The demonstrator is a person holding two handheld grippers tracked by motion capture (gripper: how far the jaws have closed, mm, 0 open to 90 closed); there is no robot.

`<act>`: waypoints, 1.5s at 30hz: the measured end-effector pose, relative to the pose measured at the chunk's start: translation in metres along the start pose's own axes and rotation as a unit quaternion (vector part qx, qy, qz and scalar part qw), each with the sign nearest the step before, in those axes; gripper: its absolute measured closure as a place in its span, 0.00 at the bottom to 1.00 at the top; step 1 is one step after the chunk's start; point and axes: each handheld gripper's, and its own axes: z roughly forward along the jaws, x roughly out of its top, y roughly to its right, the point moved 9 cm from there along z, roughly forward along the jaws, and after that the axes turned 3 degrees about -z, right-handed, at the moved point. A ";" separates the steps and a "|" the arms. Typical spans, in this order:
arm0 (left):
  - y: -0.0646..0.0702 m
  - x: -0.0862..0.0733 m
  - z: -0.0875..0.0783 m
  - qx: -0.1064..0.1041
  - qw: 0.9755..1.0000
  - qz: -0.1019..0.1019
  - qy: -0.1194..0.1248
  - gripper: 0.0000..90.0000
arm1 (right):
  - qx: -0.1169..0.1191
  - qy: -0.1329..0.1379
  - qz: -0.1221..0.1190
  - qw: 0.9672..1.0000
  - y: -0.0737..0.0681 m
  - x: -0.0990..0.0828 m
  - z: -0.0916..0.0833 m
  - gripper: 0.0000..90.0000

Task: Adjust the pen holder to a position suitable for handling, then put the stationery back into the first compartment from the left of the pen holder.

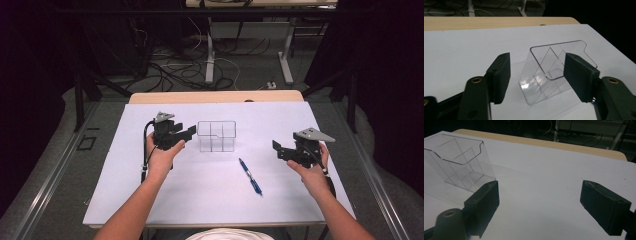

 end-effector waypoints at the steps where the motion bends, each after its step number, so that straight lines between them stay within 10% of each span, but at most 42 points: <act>1: 0.000 -0.001 -0.002 -0.001 1.000 0.006 0.002 0.40 | 0.000 -0.002 -0.004 1.000 -0.001 0.000 0.000 0.17; 18: 0.009 -0.023 -0.043 -0.063 0.996 0.056 0.026 0.19 | 0.028 -0.046 -0.001 0.999 -0.019 -0.003 0.001 0.18; 27: 0.007 -0.034 -0.054 -0.054 0.996 0.061 0.027 0.00 | 0.048 -0.069 0.007 0.996 -0.030 -0.004 0.003 0.20; 45: 0.004 -0.038 -0.055 -0.055 0.996 0.052 0.042 0.01 | 0.092 -0.158 0.025 0.983 -0.063 -0.003 0.012 0.38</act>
